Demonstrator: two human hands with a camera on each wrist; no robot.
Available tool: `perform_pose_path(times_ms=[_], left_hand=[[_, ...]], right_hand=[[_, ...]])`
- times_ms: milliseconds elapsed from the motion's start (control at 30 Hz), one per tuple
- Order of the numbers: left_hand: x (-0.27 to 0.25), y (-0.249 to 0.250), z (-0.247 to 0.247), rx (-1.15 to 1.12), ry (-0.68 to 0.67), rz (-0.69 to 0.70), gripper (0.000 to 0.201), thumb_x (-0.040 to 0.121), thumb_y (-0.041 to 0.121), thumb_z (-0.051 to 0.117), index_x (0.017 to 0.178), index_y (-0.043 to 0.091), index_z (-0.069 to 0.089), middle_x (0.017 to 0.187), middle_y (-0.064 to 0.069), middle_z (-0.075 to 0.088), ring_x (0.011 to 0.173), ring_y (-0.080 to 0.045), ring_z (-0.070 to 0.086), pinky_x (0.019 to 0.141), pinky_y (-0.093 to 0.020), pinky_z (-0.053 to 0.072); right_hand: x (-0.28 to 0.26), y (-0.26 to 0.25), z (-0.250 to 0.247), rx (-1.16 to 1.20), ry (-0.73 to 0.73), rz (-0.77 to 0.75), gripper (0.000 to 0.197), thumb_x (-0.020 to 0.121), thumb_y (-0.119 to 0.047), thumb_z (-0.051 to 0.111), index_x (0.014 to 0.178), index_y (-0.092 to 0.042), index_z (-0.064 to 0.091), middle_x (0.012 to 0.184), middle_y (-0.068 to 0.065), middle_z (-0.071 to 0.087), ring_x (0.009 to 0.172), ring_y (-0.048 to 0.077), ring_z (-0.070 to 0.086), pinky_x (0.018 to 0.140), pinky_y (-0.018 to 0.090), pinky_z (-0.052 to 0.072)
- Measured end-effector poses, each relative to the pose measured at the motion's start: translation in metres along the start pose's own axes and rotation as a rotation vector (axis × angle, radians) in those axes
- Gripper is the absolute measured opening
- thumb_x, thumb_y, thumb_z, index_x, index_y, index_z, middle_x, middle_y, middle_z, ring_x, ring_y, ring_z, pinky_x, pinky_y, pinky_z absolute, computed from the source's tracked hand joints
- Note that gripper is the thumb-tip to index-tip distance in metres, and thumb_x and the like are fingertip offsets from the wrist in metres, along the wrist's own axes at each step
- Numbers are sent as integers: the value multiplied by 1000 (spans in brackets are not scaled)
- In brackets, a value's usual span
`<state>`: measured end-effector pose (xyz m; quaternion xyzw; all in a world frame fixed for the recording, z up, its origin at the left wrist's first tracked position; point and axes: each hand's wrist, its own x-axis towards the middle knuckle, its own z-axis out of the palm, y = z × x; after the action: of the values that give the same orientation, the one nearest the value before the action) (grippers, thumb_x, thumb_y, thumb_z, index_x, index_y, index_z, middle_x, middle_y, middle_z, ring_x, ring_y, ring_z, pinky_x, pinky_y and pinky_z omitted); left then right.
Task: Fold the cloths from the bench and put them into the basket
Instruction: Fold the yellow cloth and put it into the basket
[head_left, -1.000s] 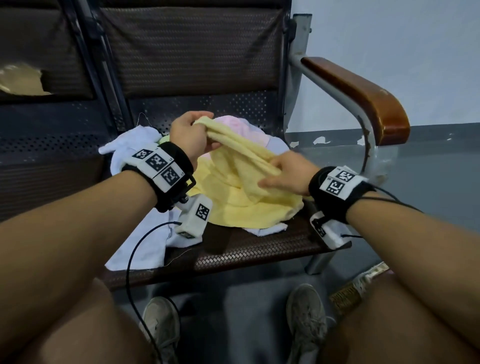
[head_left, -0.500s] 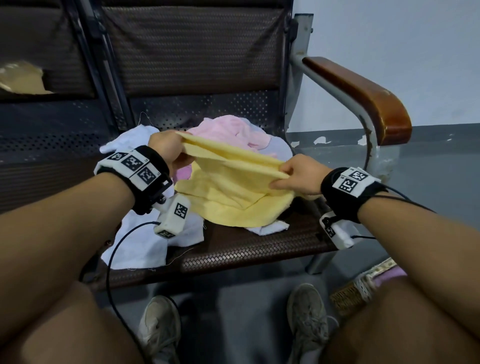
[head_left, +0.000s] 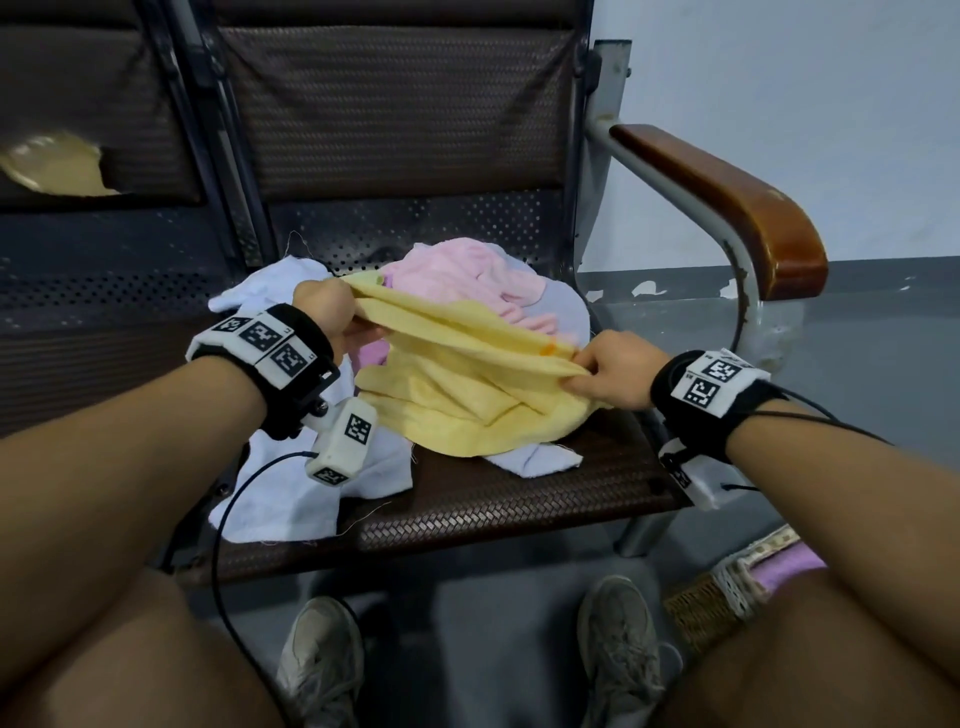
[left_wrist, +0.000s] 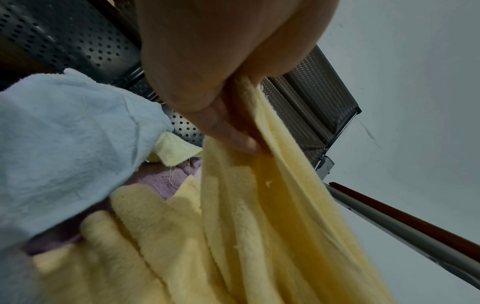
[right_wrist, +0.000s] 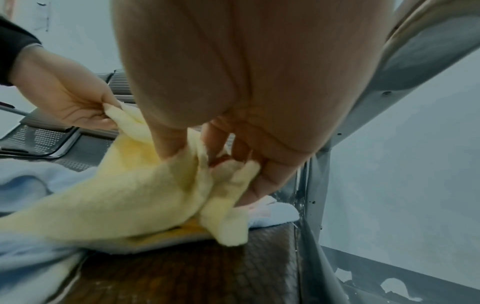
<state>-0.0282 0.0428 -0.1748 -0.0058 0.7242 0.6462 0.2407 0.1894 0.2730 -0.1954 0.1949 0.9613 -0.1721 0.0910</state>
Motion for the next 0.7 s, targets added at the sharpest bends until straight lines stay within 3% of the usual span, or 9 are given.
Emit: perform_pose_path(times_ms=[133,200,300,367,467,500,567,633,700], left_hand=[[-1,0,2,-10,-8,22,42,95,-8,28,110,10,63,84,-12,57,63,-20,59,47,-24,56],[0,0,2,14,-43,16,37,96,-9,36,112,3,67,96,-14,61,69,-21,61,49,-20,56],[3,-1,-2,48,-69,14,31,90,-12,54,119,-9,63,105,-18,62,77,-25,66,61,-22,60],[4,-3,-5,137,-161,85,38,84,-13,62,121,-6,63,104,-17,64,81,-22,66,70,-23,60],[6,-10,-10,482,-194,280,37,75,-11,71,111,0,67,95,-16,69,85,-27,65,85,-40,57],[6,-12,-10,612,-154,345,28,74,-5,75,101,3,68,88,-14,70,81,-29,65,83,-43,57],[7,-13,-10,738,-52,444,13,76,12,78,84,12,67,75,-6,69,74,-26,64,70,-36,54],[9,-12,-8,701,28,516,11,81,21,71,74,17,64,70,-2,66,69,-23,61,61,-32,48],[12,-7,-5,594,39,565,11,86,26,64,77,20,63,71,4,63,69,-17,58,61,-28,44]], right_hand=[[1,-3,-7,-2,108,4,39,87,-40,71,66,-8,67,59,9,59,61,23,57,62,33,45],[2,0,-15,66,241,12,34,86,-36,71,69,-6,67,61,10,59,63,25,57,61,34,45],[0,7,-20,222,368,-13,21,85,-22,69,69,-19,55,63,-1,56,63,19,52,56,29,41],[-3,9,-20,351,360,-17,12,91,-17,59,94,-20,48,72,2,61,65,22,55,58,33,45],[-4,11,-18,384,268,39,38,94,-7,45,130,-19,44,98,2,68,85,22,63,72,34,49],[-3,10,-17,300,259,50,40,91,-2,43,127,-19,53,103,0,66,93,22,61,77,31,46],[-2,4,-17,183,286,46,37,83,5,41,96,-20,66,92,5,66,93,28,60,75,29,42],[-2,-2,-21,177,332,65,36,76,10,40,72,-20,59,75,7,62,83,32,58,68,31,41],[-2,-6,-26,226,389,79,34,74,11,38,64,-19,51,67,4,55,74,30,54,61,31,39]])
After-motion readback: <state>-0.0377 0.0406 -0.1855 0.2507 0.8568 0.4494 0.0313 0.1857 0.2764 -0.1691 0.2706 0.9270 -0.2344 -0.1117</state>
